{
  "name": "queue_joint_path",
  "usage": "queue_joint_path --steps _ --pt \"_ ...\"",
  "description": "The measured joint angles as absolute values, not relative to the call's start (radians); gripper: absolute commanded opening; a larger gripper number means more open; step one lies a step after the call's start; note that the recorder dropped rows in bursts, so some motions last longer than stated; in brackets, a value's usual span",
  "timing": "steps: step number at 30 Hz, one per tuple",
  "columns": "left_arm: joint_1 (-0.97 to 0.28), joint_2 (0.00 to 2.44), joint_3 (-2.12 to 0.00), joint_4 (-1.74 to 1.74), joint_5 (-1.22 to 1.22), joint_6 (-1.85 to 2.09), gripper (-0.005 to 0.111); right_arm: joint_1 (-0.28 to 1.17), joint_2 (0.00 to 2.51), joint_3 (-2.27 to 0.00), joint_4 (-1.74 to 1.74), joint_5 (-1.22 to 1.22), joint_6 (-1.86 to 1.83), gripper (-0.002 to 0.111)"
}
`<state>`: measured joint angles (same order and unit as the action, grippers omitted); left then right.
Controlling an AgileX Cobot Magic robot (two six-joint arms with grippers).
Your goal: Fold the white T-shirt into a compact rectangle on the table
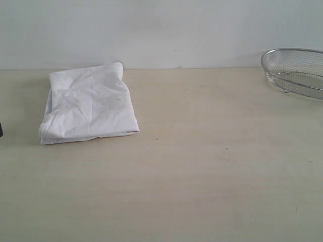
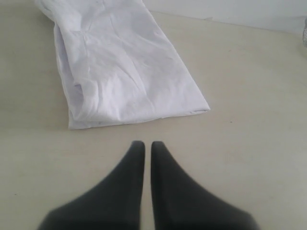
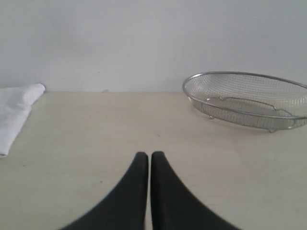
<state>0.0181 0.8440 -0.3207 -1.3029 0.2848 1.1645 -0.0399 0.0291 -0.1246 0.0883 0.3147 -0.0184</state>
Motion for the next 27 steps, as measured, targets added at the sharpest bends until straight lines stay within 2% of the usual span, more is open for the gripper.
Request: queue_joint_path --steps 7,27 --pt "0.018 0.844 -0.321 -1.303 0.283 1.164 0.005 -0.040 0.007 -0.026 -0.019 0.334 0.064 0.000" --pt "0.018 0.844 -0.321 -1.303 0.279 1.164 0.005 -0.040 0.005 -0.005 0.022 0.332 -0.037 0.000"
